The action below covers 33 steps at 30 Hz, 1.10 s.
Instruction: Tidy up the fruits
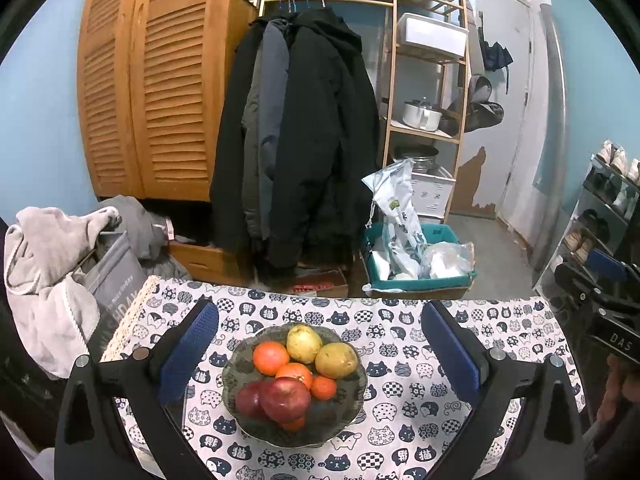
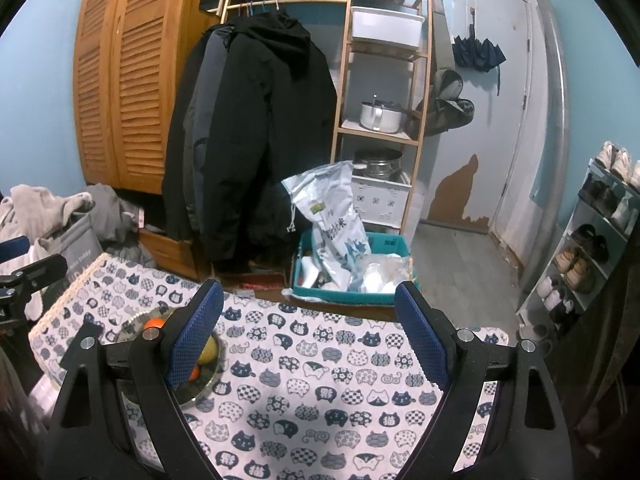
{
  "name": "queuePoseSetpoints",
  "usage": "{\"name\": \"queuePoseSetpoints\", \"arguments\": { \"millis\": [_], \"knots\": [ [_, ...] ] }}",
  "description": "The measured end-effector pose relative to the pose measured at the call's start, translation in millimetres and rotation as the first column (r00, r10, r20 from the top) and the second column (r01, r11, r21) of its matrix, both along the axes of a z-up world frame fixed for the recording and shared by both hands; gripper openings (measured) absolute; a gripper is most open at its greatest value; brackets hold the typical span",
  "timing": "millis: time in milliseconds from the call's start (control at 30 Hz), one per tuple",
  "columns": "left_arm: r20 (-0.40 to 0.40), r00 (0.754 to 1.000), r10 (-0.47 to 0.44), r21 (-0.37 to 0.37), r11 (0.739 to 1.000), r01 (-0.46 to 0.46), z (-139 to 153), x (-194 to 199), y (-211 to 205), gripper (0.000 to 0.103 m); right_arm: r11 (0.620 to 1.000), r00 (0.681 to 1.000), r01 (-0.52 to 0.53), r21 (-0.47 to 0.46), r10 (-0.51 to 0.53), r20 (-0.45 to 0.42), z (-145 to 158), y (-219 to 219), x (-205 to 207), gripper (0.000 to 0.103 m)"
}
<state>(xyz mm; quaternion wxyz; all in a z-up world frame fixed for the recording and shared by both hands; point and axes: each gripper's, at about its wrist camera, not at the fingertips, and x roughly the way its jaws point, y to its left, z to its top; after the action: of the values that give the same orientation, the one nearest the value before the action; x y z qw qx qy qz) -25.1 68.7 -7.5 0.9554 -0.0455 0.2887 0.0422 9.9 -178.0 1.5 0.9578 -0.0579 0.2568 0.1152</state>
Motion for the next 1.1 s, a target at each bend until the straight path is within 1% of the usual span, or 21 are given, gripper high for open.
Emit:
{"name": "queuePoseSetpoints", "arguments": {
  "millis": [400,467,633,733,900,1100],
  "knots": [
    [0.011,1.0,0.007,0.008,1.0,-0.007,3.6,-1.2,-1.5,0.102,1.0,1.0,0.001,-0.001,-0.001,0.005,1.5,0.7,-0.8,0.086],
    [0.014,1.0,0.002,0.011,1.0,-0.003,4.4,-2.2,-4.0,0.102,1.0,1.0,-0.001,-0.003,0.001,0.009,5.6,2.3,1.1,0.086],
    [0.019,1.0,-0.011,0.017,1.0,0.011,6.1,-3.0,-7.1,0.102,1.0,1.0,0.0,-0.002,0.0,0.01,4.8,2.7,-0.2,0.086],
    [0.02,1.0,-0.005,0.022,1.0,0.005,7.0,-3.0,-7.9,0.102,1.0,1.0,0.002,-0.002,-0.002,0.012,6.1,3.2,0.2,0.086],
    [0.023,1.0,0.004,0.012,1.0,-0.005,7.6,-3.8,-6.1,0.102,1.0,1.0,0.001,-0.003,-0.001,0.012,5.9,3.1,-0.2,0.086],
    [0.025,1.0,0.013,0.026,1.0,-0.013,7.0,-4.2,-6.8,0.102,1.0,1.0,0.0,-0.003,0.0,0.01,7.5,3.4,0.3,0.086]
  ]
}}
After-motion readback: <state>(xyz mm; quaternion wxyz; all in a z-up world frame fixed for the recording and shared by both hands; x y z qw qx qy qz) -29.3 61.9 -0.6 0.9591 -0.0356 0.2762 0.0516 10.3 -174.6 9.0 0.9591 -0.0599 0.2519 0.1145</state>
